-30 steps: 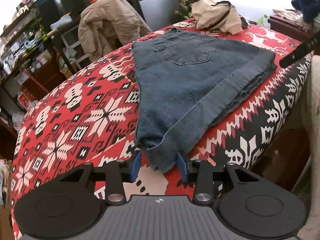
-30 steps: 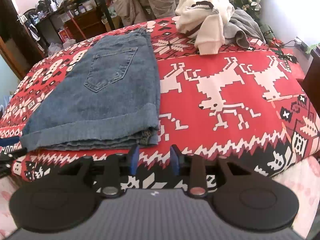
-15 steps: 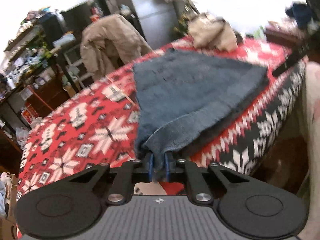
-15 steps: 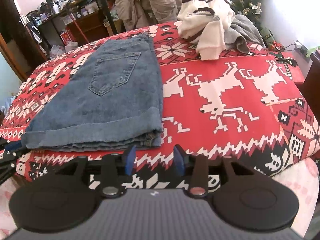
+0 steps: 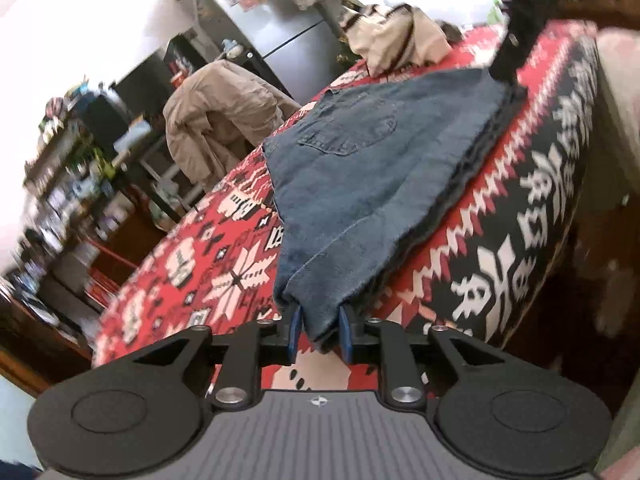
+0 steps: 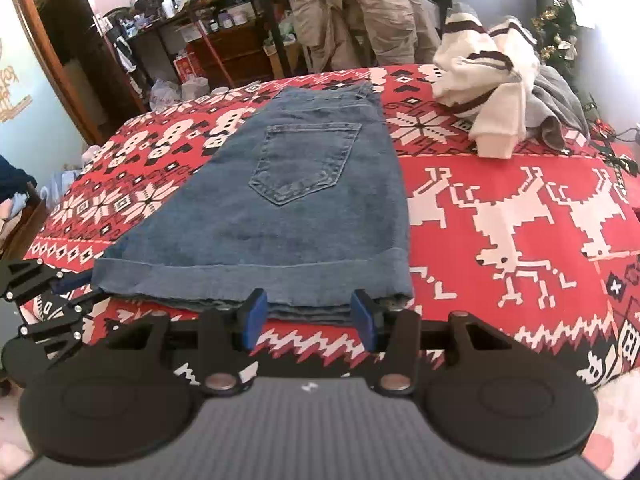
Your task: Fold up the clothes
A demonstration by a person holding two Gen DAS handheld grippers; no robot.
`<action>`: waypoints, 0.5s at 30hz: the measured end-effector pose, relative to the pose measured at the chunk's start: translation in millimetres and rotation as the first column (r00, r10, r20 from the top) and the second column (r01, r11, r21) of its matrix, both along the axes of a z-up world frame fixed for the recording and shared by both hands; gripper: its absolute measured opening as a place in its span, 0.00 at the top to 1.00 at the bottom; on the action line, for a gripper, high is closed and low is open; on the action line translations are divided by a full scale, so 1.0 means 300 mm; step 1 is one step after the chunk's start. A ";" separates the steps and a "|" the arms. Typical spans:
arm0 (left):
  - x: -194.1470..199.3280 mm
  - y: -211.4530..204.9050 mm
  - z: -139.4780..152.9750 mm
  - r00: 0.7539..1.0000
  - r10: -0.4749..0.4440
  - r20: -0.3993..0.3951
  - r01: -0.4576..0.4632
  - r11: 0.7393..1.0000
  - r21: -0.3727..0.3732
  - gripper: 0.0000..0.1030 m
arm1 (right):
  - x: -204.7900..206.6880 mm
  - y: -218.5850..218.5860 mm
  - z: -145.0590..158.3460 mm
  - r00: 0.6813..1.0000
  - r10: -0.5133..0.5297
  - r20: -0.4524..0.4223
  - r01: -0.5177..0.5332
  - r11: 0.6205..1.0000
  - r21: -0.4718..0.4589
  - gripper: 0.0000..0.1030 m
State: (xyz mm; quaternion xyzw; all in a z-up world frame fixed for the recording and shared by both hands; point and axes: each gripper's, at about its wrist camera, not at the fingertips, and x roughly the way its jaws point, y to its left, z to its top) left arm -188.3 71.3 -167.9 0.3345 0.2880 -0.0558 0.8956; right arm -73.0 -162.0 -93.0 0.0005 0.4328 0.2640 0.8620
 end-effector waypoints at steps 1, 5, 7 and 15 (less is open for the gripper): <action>-0.001 -0.006 -0.009 1.000 -0.004 0.008 0.004 1.000 0.022 0.74 | 0.000 0.003 -0.002 1.000 0.000 -0.003 0.000 1.000 -0.001 0.50; -0.002 -0.025 -0.032 0.999 -0.017 0.027 0.015 0.997 0.075 0.63 | 0.002 0.010 -0.008 1.000 0.001 -0.012 -0.001 1.000 -0.004 0.50; -0.001 -0.025 -0.032 0.999 -0.007 0.039 0.004 0.997 0.075 0.63 | 0.004 0.009 -0.010 1.000 0.000 -0.015 0.000 1.000 -0.004 0.50; 0.001 0.057 0.080 0.974 0.150 0.169 -0.131 0.984 -0.118 0.74 | 0.003 0.001 -0.023 0.999 -0.014 -0.033 0.014 1.000 0.008 0.47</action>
